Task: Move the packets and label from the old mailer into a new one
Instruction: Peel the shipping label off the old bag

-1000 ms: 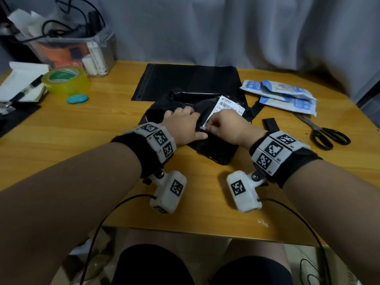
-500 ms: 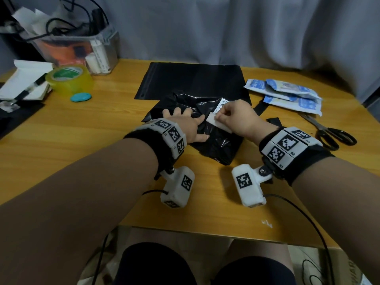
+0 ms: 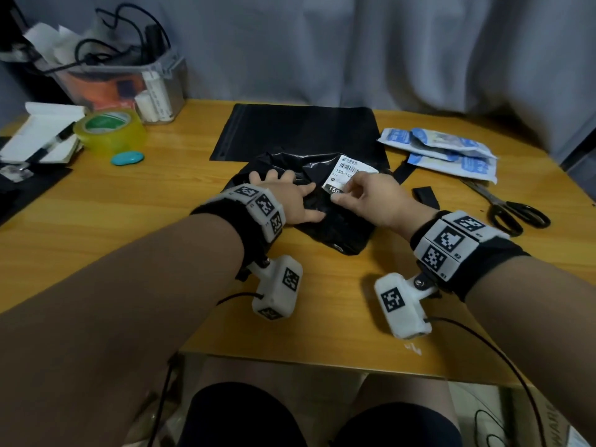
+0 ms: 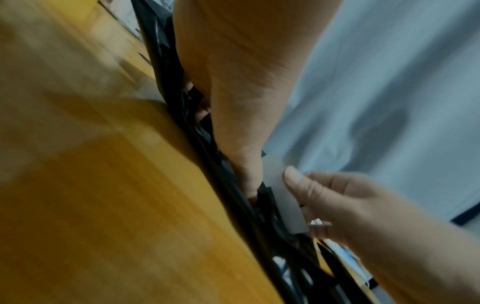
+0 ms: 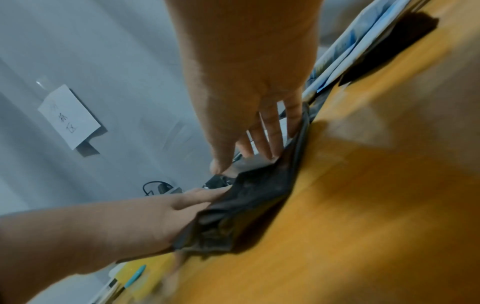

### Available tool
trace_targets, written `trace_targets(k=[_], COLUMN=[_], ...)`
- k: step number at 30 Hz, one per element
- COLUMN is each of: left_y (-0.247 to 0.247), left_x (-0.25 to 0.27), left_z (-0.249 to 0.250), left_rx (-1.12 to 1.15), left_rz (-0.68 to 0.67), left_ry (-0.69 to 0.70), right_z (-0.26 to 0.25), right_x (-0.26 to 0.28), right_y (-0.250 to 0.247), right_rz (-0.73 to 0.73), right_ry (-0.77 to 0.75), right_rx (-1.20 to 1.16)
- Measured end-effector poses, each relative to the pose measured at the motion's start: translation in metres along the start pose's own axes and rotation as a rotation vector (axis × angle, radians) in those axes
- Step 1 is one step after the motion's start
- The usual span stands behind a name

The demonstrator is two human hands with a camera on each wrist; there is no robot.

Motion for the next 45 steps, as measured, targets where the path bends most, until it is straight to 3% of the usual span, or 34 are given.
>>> trace_targets(k=[4,9,15,24,45], left_y=[-0.005,-0.015,0.009,0.023,0.025], left_x=[0.002,0.011,-0.003,-0.011,-0.011], left_z=[-0.002,0.015,0.014,0.0,-0.002], left_rx=[0.149,0.298,0.35,0.113,0.089], left_rz=[0.058,0.174,0.09,-0.132,-0.115], left_ry=[0.021,0.105,0.024,-0.029,-0.026], right_z=[0.007,0.007,-0.006,-0.012,0.005], right_x=[0.006,0.005,0.003,-0.002,-0.008], right_y=[-0.001,-0.006,-0.001,0.007,-0.026], right_rz=[-0.098,-0.057,-0.074,-0.12,0.01], right_ry=[-0.067,-0.064,0.007,0.069,0.2], right_rx=[0.17,0.071,-0.205,-0.29,-0.403])
Point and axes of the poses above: each hand's wrist, its own x-axis away from the middle knuckle, its own y-axis out of the palm, z = x × y, the point moved 5 cm from there along -x, towards the middle knuckle, and after that the axes turned 6 degrees about -y, right-handed, at the moved point
